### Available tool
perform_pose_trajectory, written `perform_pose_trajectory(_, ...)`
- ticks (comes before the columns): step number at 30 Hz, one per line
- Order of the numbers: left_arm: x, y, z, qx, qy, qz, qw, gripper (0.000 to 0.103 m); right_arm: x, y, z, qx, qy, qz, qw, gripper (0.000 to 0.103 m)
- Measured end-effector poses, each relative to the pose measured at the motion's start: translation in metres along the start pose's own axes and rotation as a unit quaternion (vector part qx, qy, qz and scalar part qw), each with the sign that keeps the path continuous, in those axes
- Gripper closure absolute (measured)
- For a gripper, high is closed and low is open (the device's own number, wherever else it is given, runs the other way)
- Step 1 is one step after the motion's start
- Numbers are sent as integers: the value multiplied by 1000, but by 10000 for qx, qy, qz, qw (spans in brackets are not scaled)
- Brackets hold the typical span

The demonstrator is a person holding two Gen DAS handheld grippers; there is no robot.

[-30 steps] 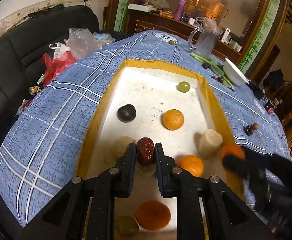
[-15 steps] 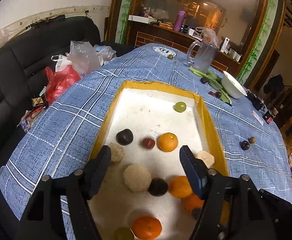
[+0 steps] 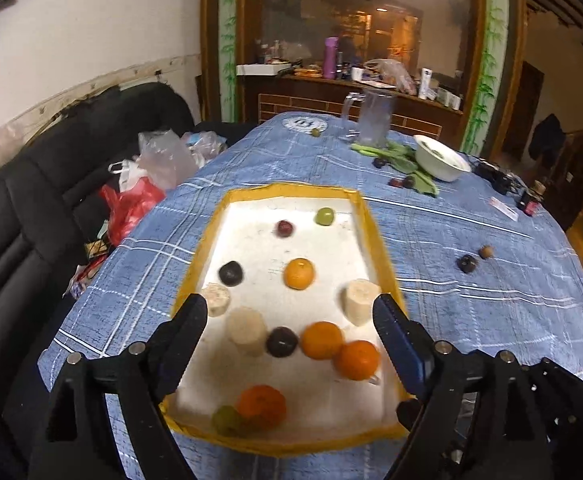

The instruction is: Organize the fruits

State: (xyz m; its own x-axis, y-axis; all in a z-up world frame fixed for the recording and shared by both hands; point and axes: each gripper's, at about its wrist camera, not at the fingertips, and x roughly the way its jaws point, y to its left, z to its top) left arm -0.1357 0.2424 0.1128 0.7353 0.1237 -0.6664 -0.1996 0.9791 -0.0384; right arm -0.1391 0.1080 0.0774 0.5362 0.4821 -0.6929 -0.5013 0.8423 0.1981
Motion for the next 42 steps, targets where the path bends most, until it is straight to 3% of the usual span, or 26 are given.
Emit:
perform_pose_trajectory(20, -43, -30, -8, 397, -251, -276, 9985, 18, -43, -11, -17, 253, -305, -211, 9990, 28)
perform_pose_trajectory(42, -41, -39, -13, 511, -130, -313, 9981, 17, -47, -11, -22, 323, -343, -219, 9987, 26)
